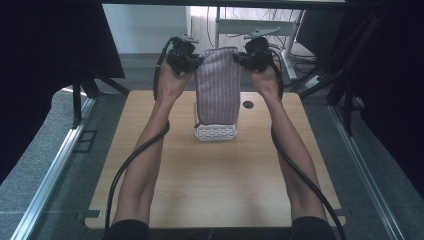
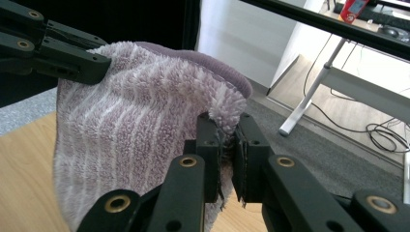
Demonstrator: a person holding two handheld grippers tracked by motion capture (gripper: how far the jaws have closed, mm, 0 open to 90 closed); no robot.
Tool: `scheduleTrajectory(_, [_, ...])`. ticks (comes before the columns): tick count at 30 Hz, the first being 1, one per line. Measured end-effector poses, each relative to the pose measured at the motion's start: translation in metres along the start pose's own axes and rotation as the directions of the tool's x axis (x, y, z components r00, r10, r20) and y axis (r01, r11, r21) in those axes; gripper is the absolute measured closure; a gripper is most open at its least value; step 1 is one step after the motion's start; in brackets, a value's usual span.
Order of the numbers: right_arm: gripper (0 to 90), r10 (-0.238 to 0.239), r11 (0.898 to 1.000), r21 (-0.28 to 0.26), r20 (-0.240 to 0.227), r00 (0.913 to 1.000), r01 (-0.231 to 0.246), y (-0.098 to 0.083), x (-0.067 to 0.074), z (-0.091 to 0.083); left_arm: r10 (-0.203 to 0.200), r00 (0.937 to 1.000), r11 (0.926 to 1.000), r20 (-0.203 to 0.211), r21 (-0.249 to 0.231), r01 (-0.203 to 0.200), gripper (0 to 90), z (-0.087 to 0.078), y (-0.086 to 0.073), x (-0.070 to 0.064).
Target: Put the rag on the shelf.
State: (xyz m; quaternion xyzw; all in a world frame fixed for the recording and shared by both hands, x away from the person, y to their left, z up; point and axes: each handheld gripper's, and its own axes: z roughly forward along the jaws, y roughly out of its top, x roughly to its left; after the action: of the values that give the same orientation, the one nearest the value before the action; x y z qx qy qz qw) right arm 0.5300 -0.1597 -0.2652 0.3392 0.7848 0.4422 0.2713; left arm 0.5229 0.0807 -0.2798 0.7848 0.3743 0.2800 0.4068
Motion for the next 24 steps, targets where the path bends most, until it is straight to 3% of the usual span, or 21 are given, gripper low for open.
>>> scheduleTrajectory(4, [82.4, 0.005, 1.000, 0.024, 0.009, 0.9999, -0.005, -0.002, -0.002, 0.016, 0.011, 0.9992, 0.9992, -0.038, 0.038, -0.010, 79.2, 0.015, -0.003, 0.001])
scheduleTrajectory(9, [82.7, -0.004, 0.997, 0.079, 0.026, 0.9997, 0.002, -0.008, -0.006, 0.037, 0.004, 0.9986, 0.9969, -0.053, 0.078, 0.000, 78.9, 0.035, -0.010, 0.005])
scheduleTrajectory(14, [82.7, -0.007, 0.992, 0.127, 0.025, 0.9997, 0.004, -0.015, -0.008, 0.053, 0.033, 0.9971, 0.9906, -0.069, 0.135, -0.023, 78.8, 0.054, -0.022, 0.002])
scheduleTrajectory(20, [82.3, -0.010, 0.983, 0.182, -0.001, 0.9999, 0.010, -0.030, -0.007, 0.066, 0.025, 0.9987, 0.9810, -0.044, 0.193, -0.016, 78.2, 0.069, -0.041, 0.001])
scheduleTrajectory(24, [81.7, 0.020, 0.977, 0.214, -0.016, 0.9997, -0.016, -0.042, -0.006, 0.075, 0.016, 0.9993, 0.9739, -0.035, 0.227, -0.008, 78.0, 0.077, -0.051, 0.001])
